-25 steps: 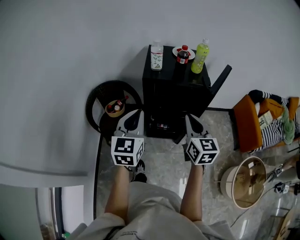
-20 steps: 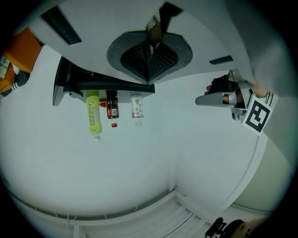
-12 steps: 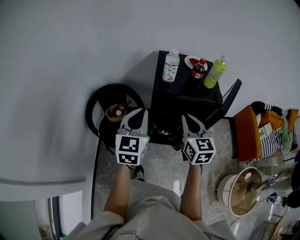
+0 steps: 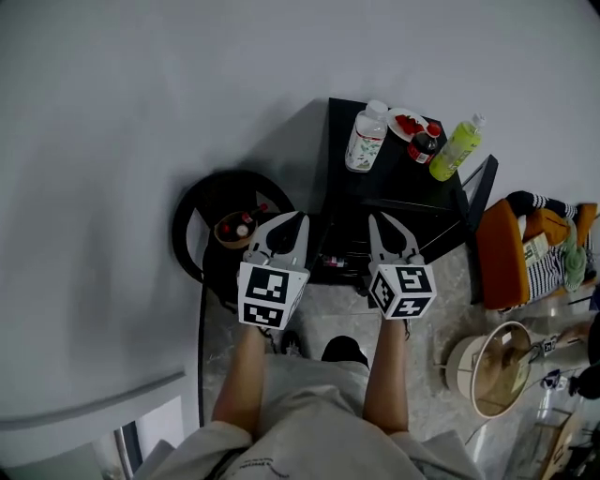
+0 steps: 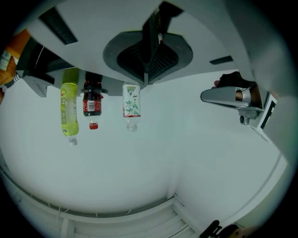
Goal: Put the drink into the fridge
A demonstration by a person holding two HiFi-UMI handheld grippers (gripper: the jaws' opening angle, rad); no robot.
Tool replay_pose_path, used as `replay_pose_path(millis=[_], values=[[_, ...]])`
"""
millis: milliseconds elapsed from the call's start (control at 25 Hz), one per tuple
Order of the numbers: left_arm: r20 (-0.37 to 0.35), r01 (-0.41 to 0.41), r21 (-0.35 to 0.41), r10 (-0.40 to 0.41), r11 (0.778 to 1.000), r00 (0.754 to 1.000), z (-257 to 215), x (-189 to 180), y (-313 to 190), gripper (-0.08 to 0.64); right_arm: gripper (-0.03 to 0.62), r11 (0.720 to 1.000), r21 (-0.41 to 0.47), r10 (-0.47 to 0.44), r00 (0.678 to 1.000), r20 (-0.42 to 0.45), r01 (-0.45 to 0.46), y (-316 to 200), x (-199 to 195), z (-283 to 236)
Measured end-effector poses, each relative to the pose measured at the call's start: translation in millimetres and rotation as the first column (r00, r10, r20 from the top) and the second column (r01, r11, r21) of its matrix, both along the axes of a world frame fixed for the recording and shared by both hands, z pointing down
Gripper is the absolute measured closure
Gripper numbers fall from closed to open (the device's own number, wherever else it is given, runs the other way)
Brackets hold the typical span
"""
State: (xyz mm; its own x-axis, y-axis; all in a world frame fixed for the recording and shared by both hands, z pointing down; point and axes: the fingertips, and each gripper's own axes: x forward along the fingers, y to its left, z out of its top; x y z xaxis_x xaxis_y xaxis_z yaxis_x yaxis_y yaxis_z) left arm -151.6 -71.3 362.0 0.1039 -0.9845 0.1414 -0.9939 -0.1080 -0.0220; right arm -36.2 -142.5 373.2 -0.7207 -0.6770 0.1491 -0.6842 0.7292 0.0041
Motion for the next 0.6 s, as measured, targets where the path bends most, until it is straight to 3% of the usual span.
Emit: replay_pose_path(millis=[280,480,600], values=[[-0.057,-0.032,-0.011,0.031,0.999,0.998,15.6,-7.2,-7.4,0.551,0.584,0.999,-0.018,0.025,0.997,-0.076,-0.026,-8.7,-24.1,13.2],[-0.034,-0.02,-0.041,0.019,0.999,0.999,26.9,-16.7,-14.7,0.551,0.583,0.998,0.004,0.055,0.997,-0.056,-0.055,-26.3,-32.3,9.1],[-0.026,-0.005,-0.037,0.004,0.999,1.0,20.8,-27.6,-31.9,0.551,0.479,0.998,0.005,0.067,0.997,-0.026,-0.067,-47.5,-37.7,0.4]])
